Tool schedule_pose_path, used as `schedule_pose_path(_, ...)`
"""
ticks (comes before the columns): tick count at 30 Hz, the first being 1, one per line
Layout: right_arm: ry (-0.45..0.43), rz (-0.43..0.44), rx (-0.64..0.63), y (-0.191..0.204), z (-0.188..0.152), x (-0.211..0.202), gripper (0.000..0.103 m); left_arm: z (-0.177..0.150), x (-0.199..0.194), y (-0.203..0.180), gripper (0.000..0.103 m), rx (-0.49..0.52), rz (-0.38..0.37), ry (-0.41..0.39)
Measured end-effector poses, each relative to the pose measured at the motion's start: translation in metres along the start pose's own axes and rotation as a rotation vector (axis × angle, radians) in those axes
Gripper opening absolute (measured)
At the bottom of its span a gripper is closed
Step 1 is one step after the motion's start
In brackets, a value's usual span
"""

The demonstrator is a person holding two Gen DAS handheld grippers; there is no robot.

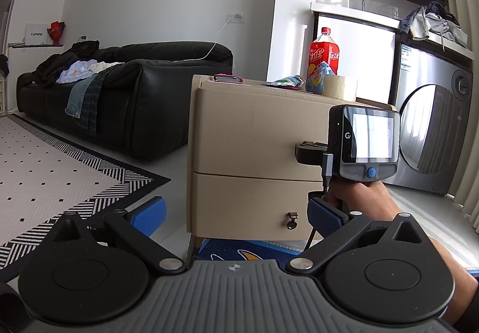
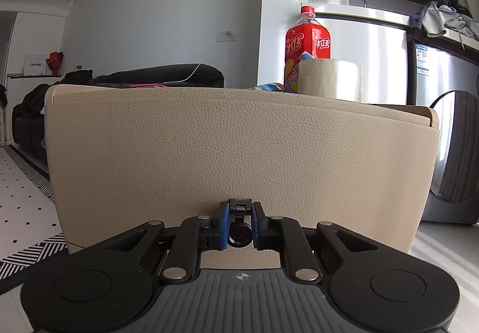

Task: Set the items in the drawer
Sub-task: 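Pull the top drawer open with the right tool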

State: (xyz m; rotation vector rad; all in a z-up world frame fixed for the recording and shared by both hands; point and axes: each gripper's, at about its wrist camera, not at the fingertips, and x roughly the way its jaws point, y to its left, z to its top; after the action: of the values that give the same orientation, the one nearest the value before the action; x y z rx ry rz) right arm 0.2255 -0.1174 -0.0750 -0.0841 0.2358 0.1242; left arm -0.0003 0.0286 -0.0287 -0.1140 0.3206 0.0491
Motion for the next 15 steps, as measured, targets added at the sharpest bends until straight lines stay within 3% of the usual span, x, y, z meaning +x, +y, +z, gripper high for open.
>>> schedule_pose_path(15, -0.007, -0.015, 0.005, 0.0016, 0.0, 0.0037, 0.017, -0.0005, -0.0022, 0.0018, 0.103, 0.002, 0.003, 0.0)
